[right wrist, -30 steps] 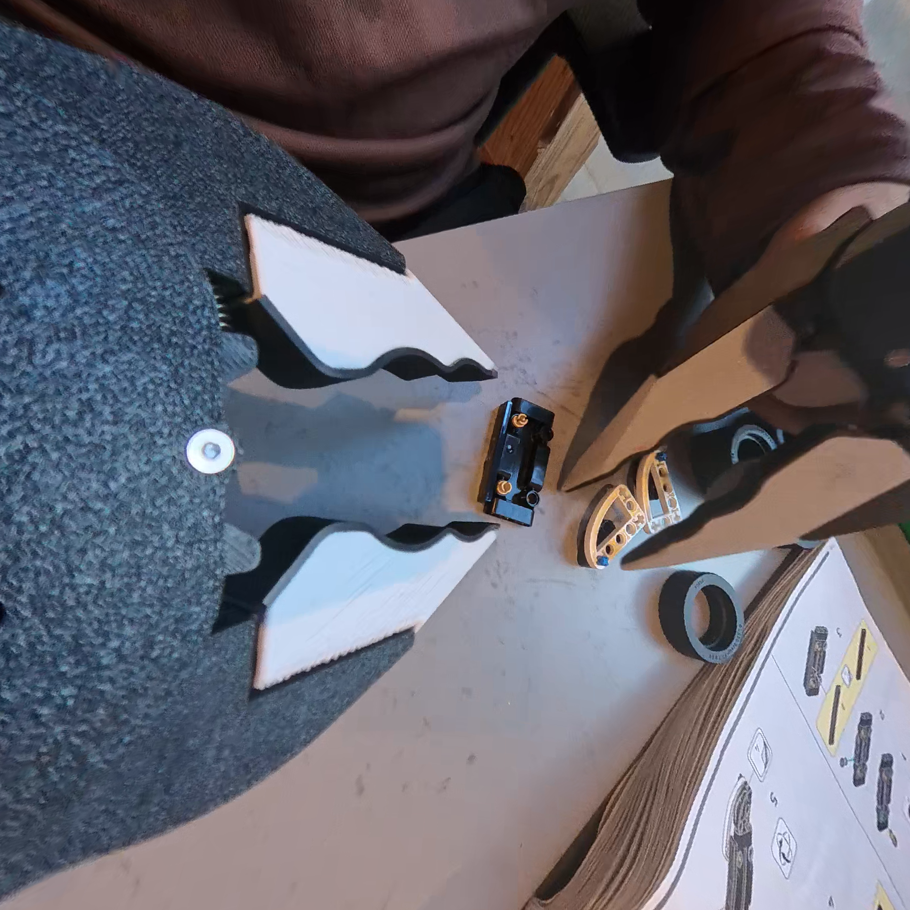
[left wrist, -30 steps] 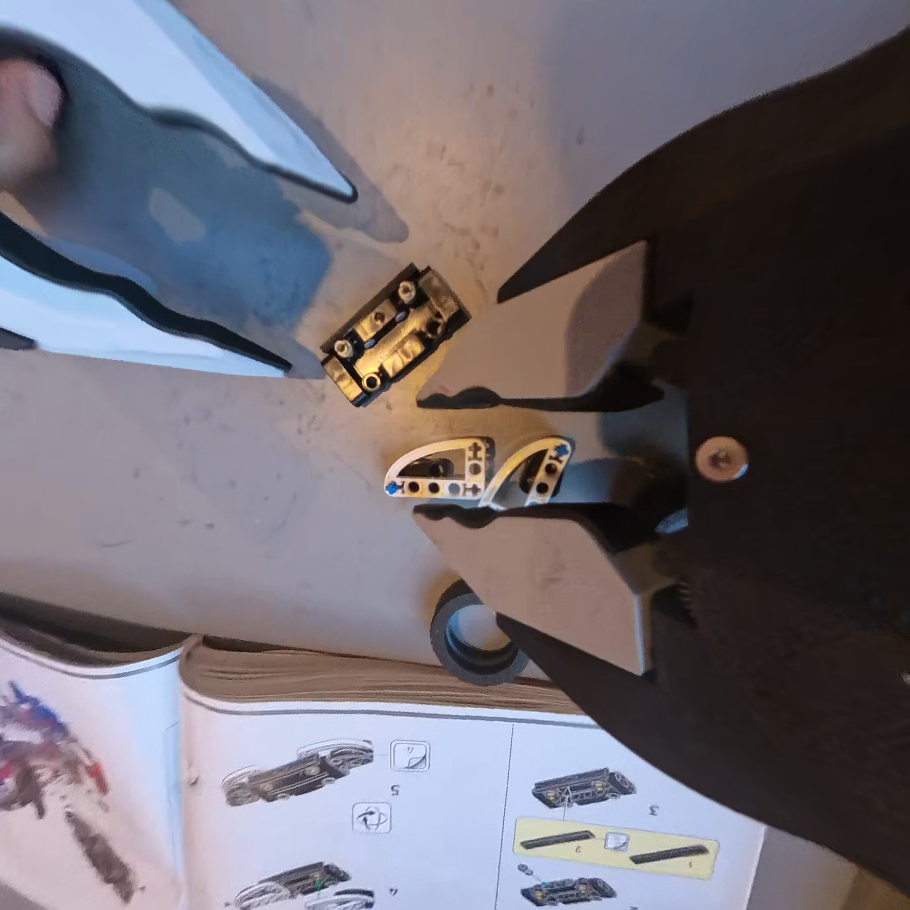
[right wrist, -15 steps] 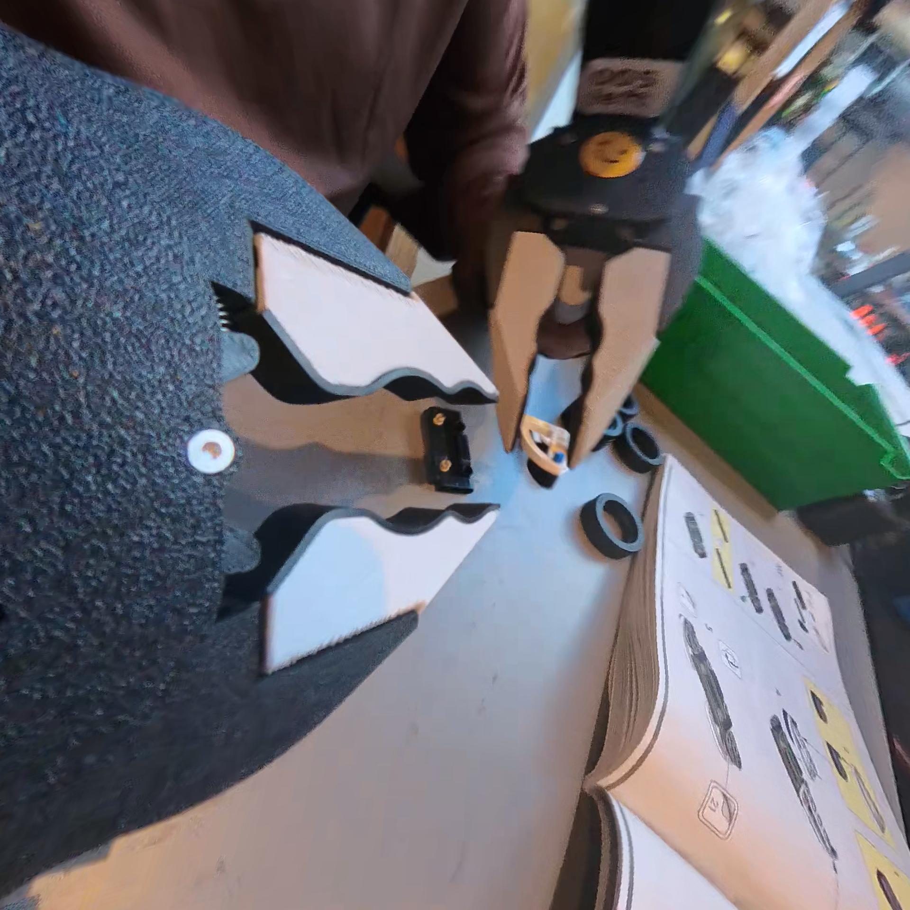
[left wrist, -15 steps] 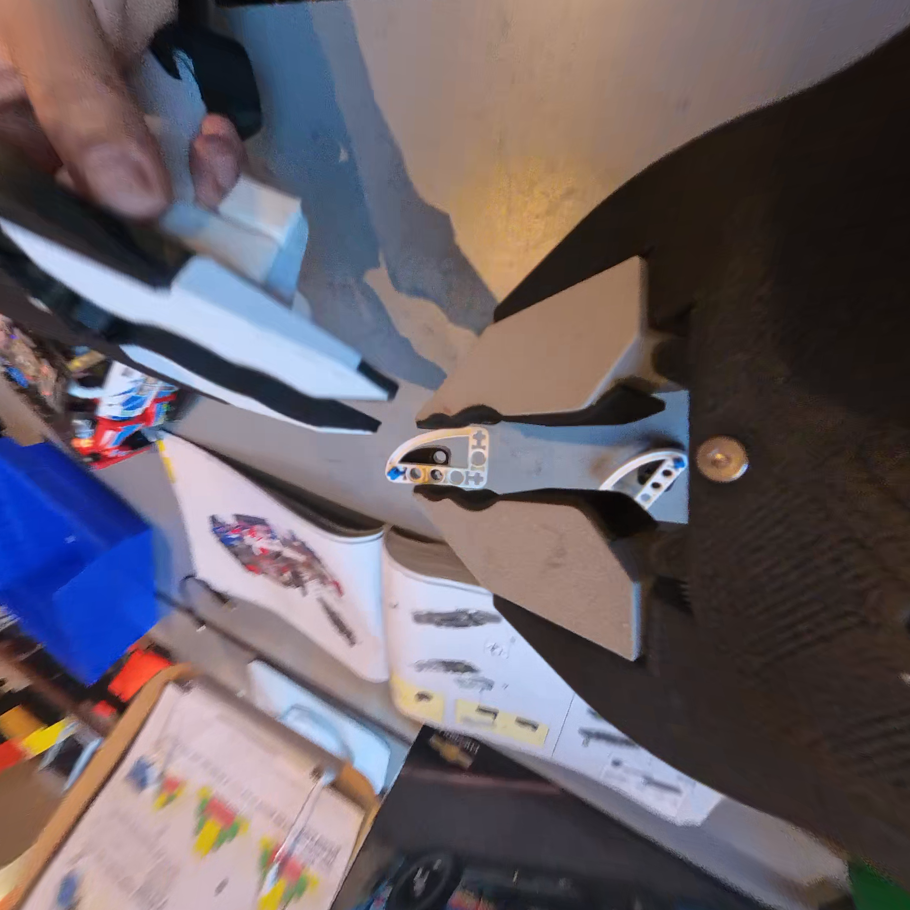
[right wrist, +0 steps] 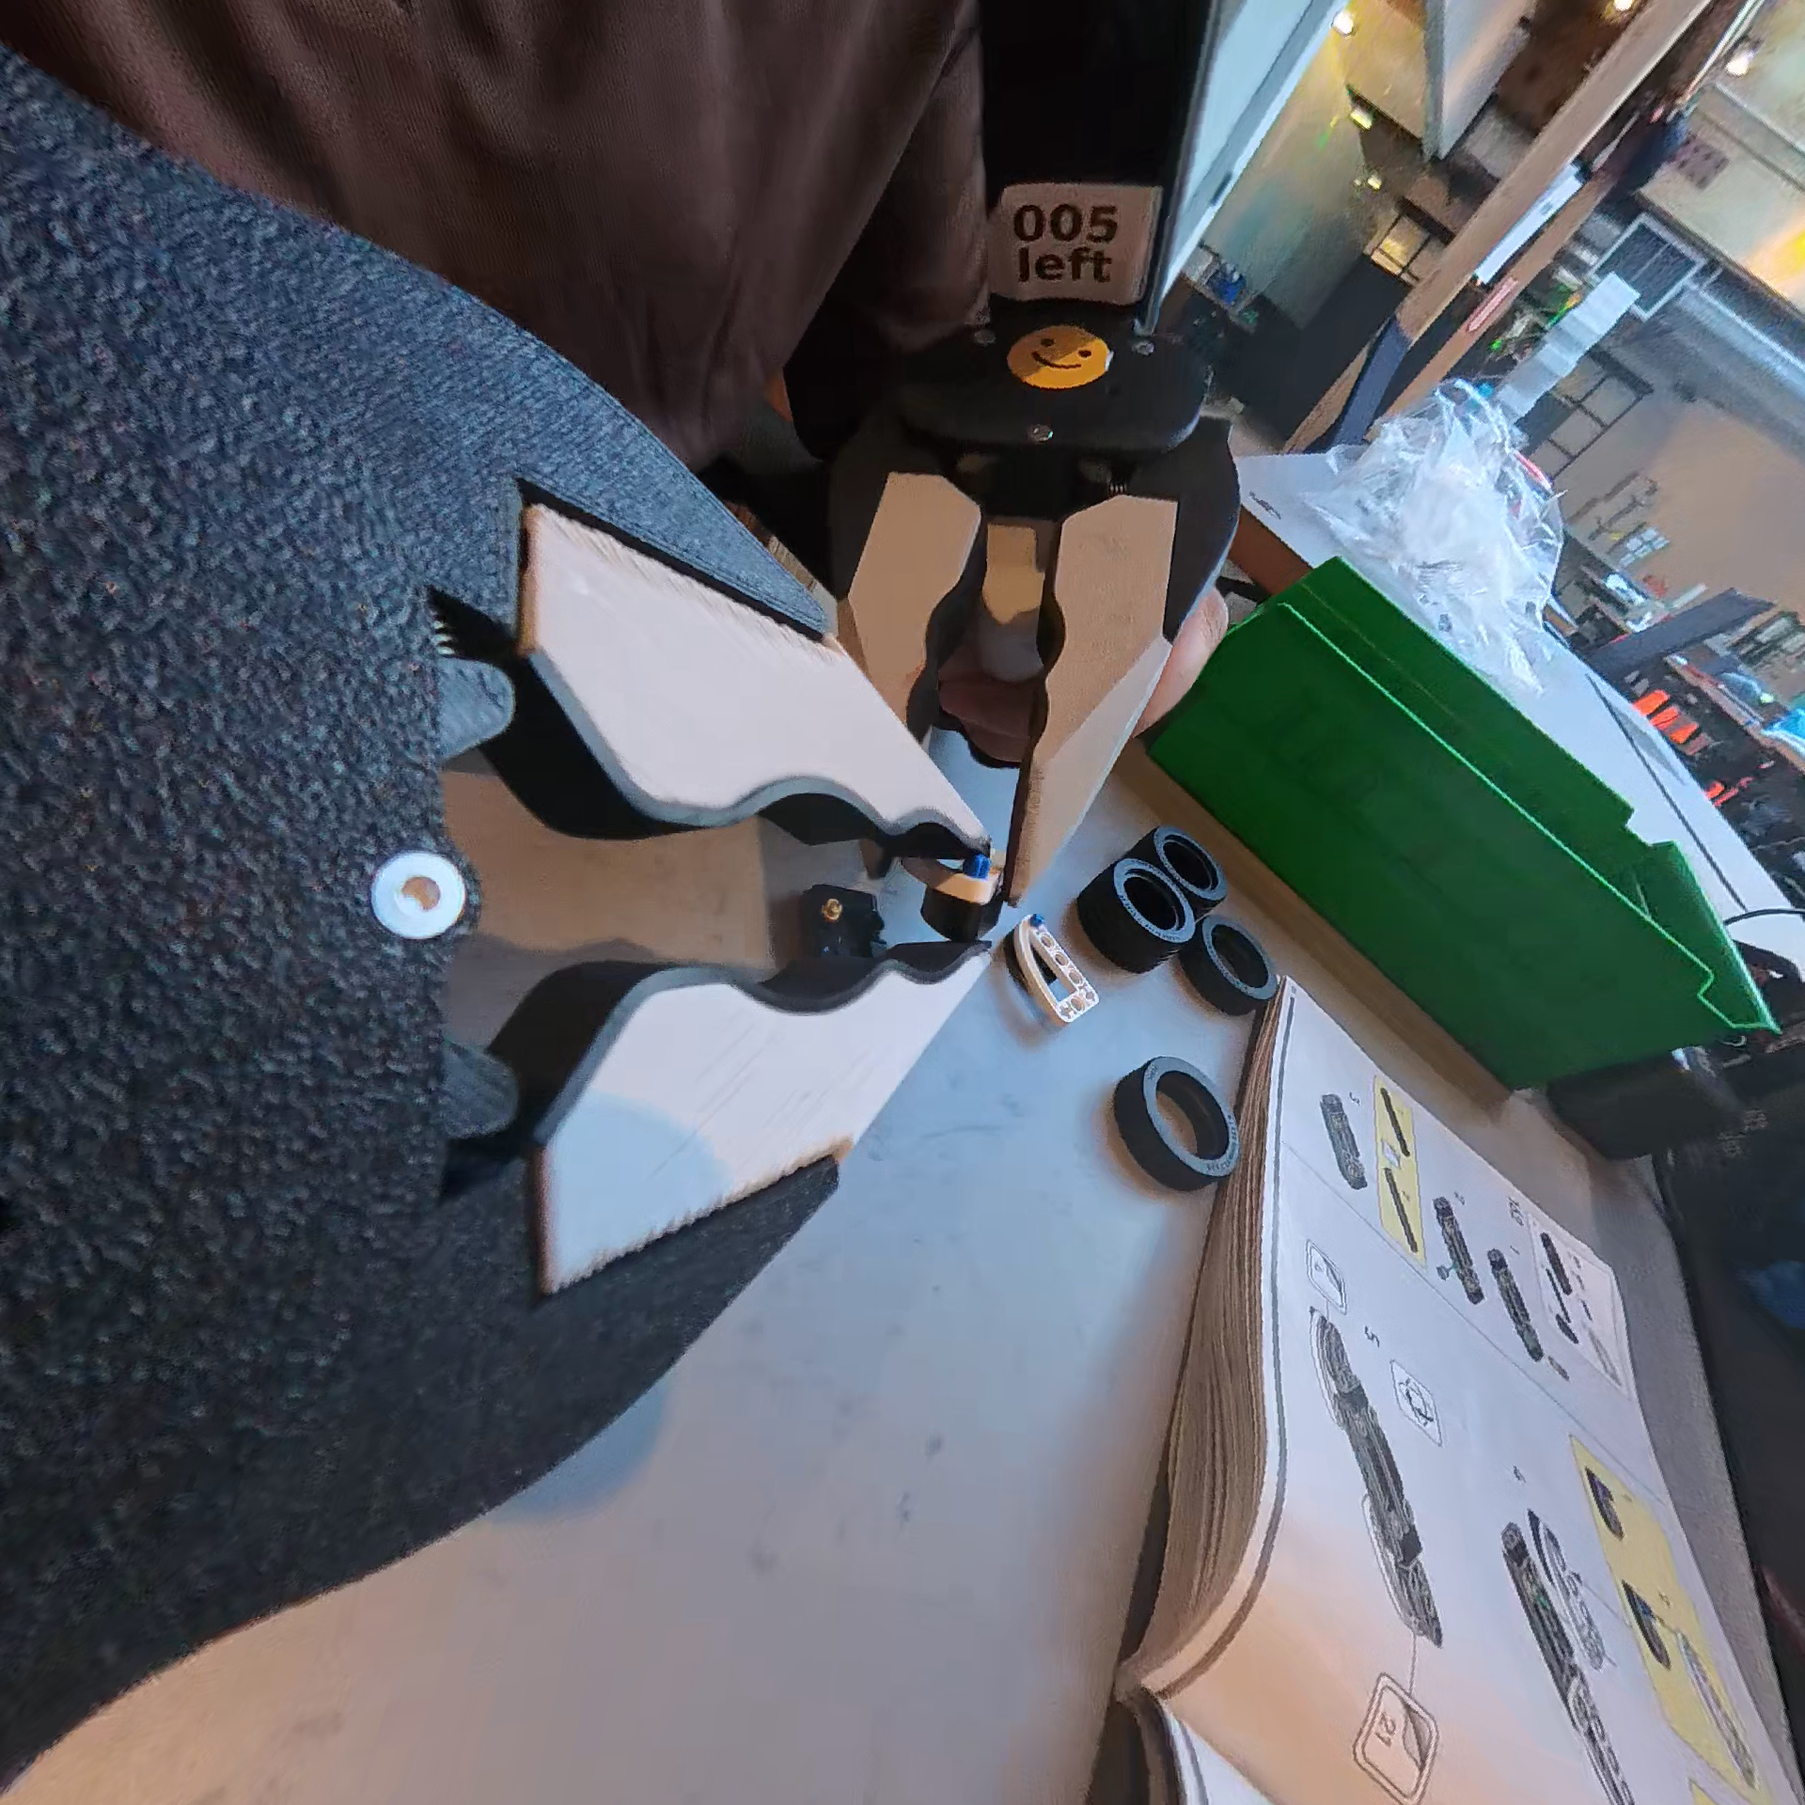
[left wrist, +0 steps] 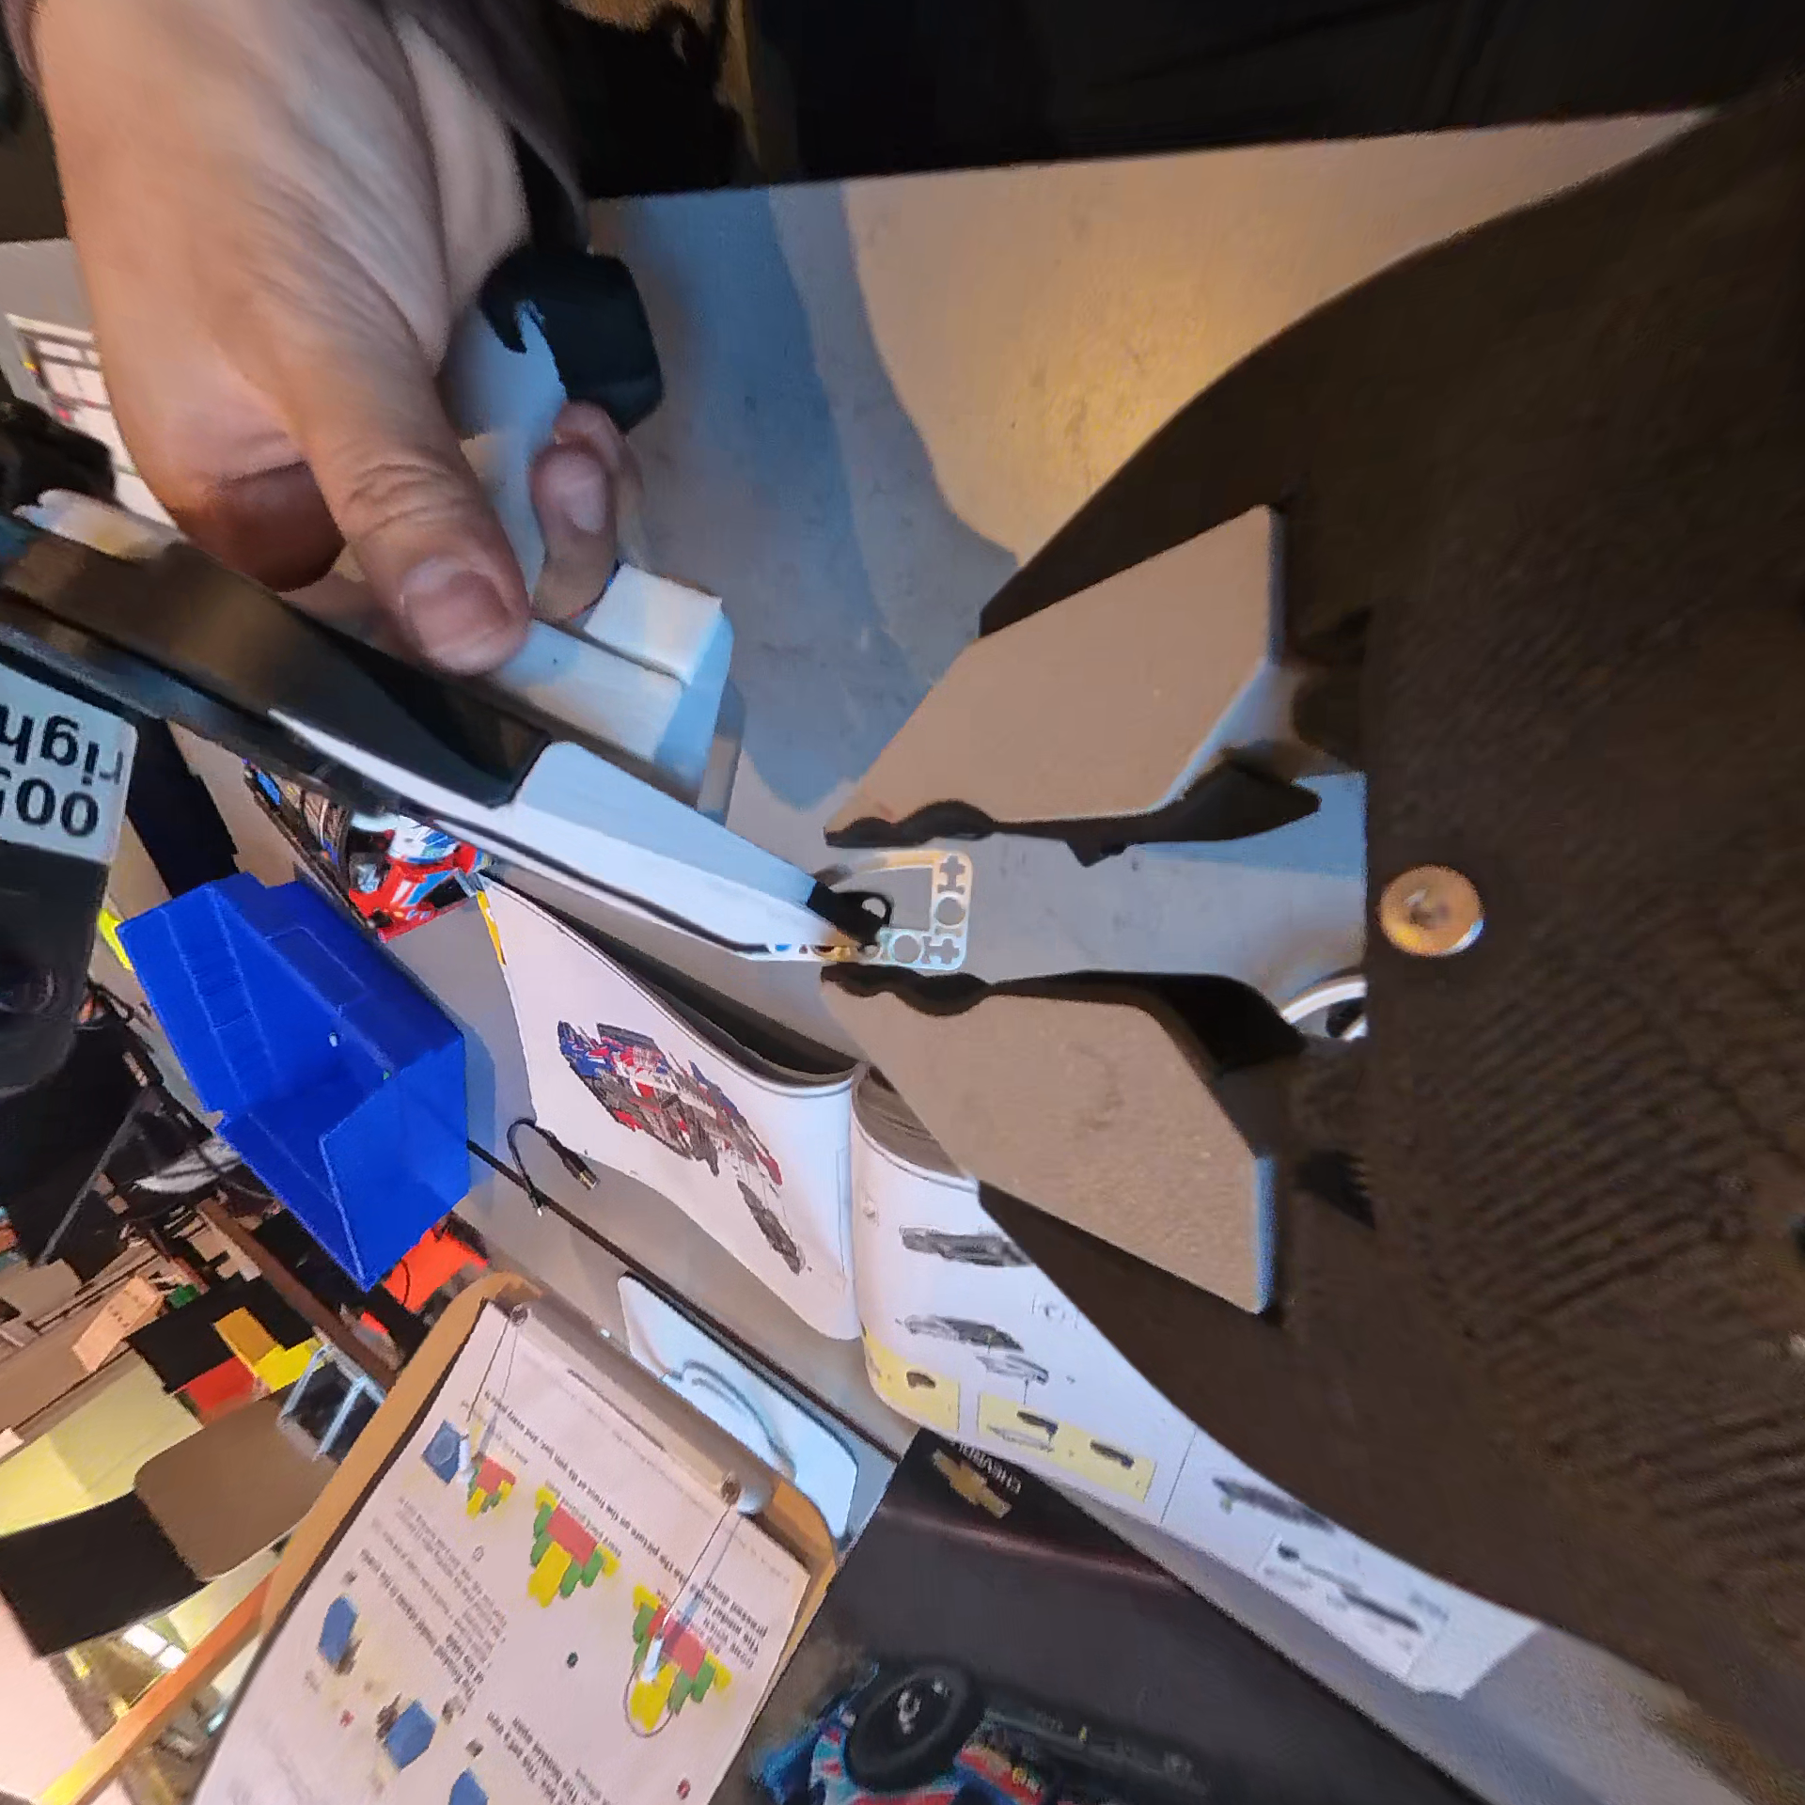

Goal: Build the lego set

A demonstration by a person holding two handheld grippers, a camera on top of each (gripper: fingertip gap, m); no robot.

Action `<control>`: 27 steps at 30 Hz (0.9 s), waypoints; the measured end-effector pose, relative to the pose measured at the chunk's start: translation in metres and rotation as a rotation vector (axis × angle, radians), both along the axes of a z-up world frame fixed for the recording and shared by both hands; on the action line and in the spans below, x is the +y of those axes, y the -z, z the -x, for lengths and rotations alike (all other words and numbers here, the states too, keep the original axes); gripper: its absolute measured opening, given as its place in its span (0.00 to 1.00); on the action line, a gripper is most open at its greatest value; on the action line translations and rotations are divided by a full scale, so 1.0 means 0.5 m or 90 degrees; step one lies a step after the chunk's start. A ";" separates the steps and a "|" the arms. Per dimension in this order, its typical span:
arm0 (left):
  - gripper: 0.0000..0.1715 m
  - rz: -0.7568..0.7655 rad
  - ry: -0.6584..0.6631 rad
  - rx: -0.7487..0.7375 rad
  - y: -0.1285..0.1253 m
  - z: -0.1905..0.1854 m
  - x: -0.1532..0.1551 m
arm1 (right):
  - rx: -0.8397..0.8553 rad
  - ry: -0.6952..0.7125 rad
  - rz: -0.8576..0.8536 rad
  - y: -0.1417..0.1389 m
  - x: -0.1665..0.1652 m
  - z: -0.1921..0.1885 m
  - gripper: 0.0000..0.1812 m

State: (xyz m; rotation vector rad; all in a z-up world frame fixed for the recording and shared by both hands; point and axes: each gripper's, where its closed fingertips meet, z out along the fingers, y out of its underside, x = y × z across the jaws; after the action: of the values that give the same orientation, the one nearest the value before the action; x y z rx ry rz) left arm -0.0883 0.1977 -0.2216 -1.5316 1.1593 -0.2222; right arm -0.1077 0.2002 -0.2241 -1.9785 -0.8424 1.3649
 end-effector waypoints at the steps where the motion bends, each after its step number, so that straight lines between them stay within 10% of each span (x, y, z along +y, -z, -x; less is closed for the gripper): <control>1: 0.13 0.018 0.003 -0.016 -0.002 0.003 0.000 | -0.003 0.001 -0.002 0.001 0.003 0.001 0.08; 8: 0.40 0.258 -0.011 0.005 0.076 0.073 -0.018 | -0.101 0.014 0.008 0.044 0.037 -0.043 0.09; 14: 0.37 0.302 -0.007 0.132 0.165 0.078 -0.046 | -0.097 -0.052 0.101 0.074 0.014 -0.032 0.09; 27: 0.16 0.241 0.225 0.191 0.167 0.083 -0.081 | -0.096 -0.127 0.179 0.112 -0.043 0.006 0.09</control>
State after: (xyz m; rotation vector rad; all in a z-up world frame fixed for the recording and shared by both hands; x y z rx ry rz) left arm -0.1299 0.1570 -0.3049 -1.7172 1.7030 -0.4832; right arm -0.1107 0.1785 -0.2802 -2.2866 -0.9837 1.5313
